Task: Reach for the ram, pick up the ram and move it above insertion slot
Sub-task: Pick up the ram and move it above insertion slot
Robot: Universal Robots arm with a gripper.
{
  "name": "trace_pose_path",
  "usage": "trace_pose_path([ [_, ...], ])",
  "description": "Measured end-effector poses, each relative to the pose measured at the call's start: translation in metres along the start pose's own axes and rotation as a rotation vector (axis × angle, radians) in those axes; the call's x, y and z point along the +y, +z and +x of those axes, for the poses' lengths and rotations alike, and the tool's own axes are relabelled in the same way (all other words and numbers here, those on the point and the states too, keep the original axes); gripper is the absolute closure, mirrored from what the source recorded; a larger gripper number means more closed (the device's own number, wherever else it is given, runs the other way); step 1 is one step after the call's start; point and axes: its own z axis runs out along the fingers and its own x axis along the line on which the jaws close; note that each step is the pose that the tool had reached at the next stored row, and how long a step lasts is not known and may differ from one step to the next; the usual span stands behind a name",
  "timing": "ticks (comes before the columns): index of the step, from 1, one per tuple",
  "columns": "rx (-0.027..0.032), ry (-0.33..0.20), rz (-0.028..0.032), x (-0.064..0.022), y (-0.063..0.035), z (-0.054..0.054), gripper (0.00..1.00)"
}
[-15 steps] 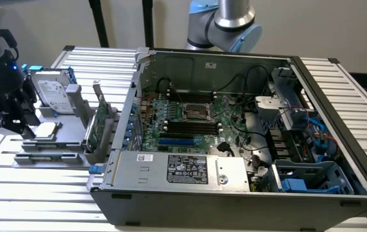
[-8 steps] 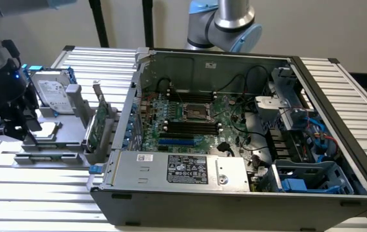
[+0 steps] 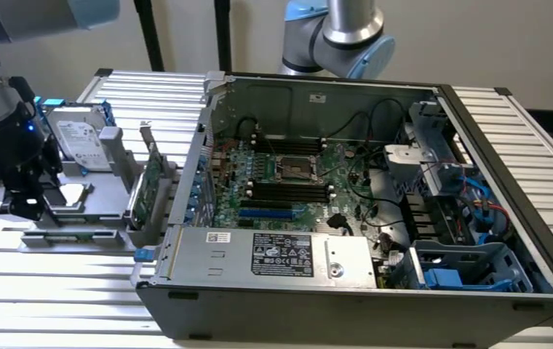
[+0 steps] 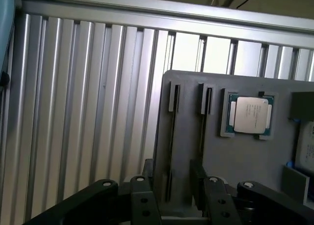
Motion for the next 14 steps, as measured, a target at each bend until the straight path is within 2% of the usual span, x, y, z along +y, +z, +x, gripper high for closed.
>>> trace_pose_path([
  [14, -0.0006, 0.02, 0.0001, -0.0004, 0.0257, 0.003, 0.58],
])
